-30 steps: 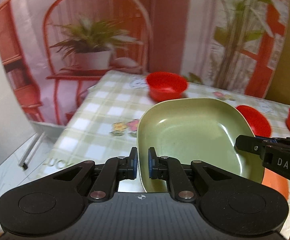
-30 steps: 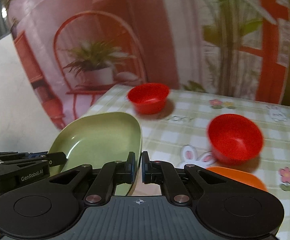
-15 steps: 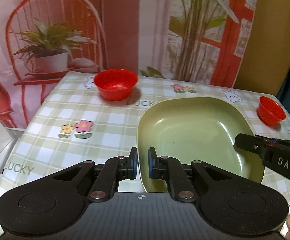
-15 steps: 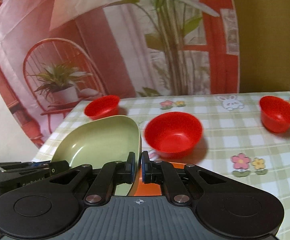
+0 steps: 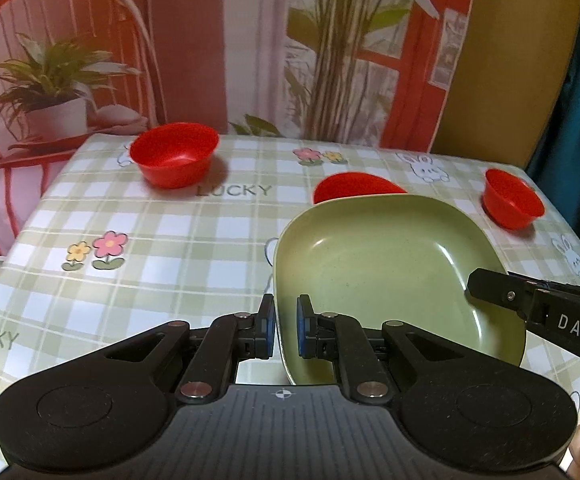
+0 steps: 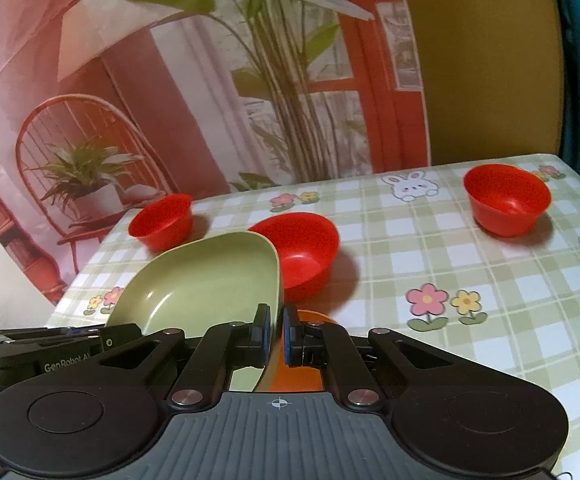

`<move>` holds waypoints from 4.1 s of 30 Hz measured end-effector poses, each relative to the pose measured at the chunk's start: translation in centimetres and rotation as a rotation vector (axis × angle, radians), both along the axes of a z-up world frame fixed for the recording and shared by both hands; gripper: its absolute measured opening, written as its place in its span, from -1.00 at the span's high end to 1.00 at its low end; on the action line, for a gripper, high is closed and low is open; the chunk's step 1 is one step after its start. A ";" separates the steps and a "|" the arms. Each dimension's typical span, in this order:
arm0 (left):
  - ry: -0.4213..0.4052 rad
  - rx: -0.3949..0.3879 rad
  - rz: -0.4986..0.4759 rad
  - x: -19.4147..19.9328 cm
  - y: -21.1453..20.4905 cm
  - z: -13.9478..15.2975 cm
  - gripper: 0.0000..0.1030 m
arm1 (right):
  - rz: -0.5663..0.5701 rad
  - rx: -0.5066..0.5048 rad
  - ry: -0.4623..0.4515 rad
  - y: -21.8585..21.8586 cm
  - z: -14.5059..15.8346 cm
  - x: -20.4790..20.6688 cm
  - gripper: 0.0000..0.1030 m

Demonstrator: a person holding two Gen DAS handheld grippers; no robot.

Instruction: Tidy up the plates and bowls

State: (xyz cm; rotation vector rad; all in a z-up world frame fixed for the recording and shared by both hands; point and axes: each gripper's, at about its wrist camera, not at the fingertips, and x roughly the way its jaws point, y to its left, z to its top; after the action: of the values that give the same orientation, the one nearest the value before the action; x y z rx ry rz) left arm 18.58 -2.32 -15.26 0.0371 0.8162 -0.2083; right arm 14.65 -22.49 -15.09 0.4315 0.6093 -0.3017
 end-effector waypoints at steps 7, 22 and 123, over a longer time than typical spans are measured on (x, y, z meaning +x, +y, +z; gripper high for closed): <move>0.039 0.016 -0.032 0.2 -1.3 -1.4 0.77 | -0.021 0.017 0.039 -0.9 -1.4 -0.7 0.88; 0.060 0.067 -0.047 0.9 -2.5 -3.2 0.77 | -0.041 0.034 0.125 -1.7 -4.6 -0.8 0.88; 0.044 -0.053 -0.669 -4.1 -36.4 -7.6 0.08 | -0.716 -0.075 0.132 -25.1 -9.5 -27.2 0.68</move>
State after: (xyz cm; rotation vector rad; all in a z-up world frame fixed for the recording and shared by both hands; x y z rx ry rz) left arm 14.44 -38.68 -22.90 0.2579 0.8195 -0.8641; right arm -12.51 -47.61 -24.62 0.5512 0.5530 -1.0388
